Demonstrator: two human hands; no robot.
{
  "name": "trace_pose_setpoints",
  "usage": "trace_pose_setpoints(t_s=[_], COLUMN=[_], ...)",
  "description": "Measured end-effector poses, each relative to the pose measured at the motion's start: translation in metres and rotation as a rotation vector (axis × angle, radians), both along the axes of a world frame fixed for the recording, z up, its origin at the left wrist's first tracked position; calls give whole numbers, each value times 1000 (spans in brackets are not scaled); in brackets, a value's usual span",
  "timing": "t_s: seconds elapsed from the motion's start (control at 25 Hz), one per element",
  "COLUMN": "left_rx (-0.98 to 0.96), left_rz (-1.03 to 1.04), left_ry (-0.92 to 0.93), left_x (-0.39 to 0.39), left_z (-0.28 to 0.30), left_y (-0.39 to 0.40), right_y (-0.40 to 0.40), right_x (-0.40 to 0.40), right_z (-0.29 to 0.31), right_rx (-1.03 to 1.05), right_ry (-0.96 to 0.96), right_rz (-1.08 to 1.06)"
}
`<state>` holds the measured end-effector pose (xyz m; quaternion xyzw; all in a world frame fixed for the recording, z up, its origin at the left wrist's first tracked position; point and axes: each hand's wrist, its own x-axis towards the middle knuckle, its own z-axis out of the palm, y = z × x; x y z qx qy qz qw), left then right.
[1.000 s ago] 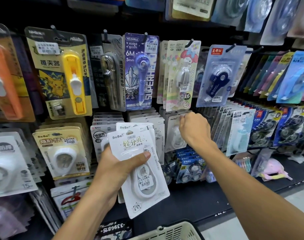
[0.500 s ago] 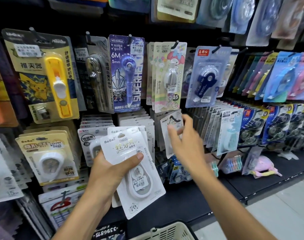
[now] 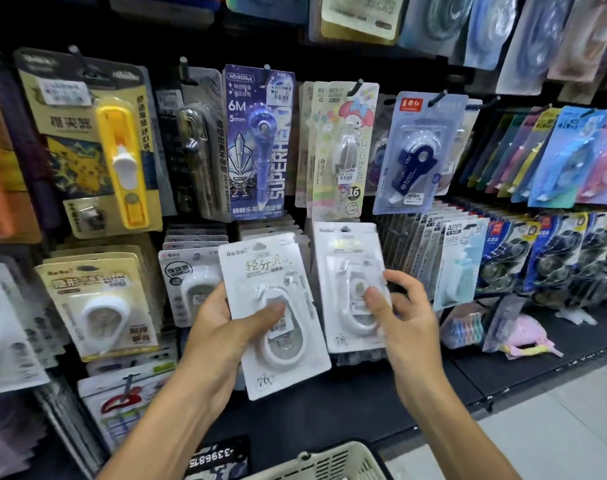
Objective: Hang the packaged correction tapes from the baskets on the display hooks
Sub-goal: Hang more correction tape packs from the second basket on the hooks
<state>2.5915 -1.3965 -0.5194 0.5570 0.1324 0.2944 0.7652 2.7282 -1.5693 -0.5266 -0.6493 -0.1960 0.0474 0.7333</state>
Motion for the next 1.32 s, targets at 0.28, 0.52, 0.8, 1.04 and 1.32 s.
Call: trace_pose_setpoints(t_s=[0.28, 0.52, 0.8, 1.04, 1.32], left_rx=[8, 14, 654, 1215, 1166], left_rz=[116, 93, 172, 236, 337], left_ry=[-12, 19, 331, 656, 535], left_x=[1, 8, 7, 1, -4], left_z=[4, 9, 8, -9, -27], left_y=[4, -9, -11, 8, 1], right_y=[-18, -3, 15, -29, -5], right_x=[25, 2, -14, 26, 34], right_z=[-13, -12, -11, -19, -29], right_rx=[-191, -255, 102, -22, -152], right_ry=[-112, -8, 51, 105, 196], right_rz=[-198, 75, 288, -73, 101])
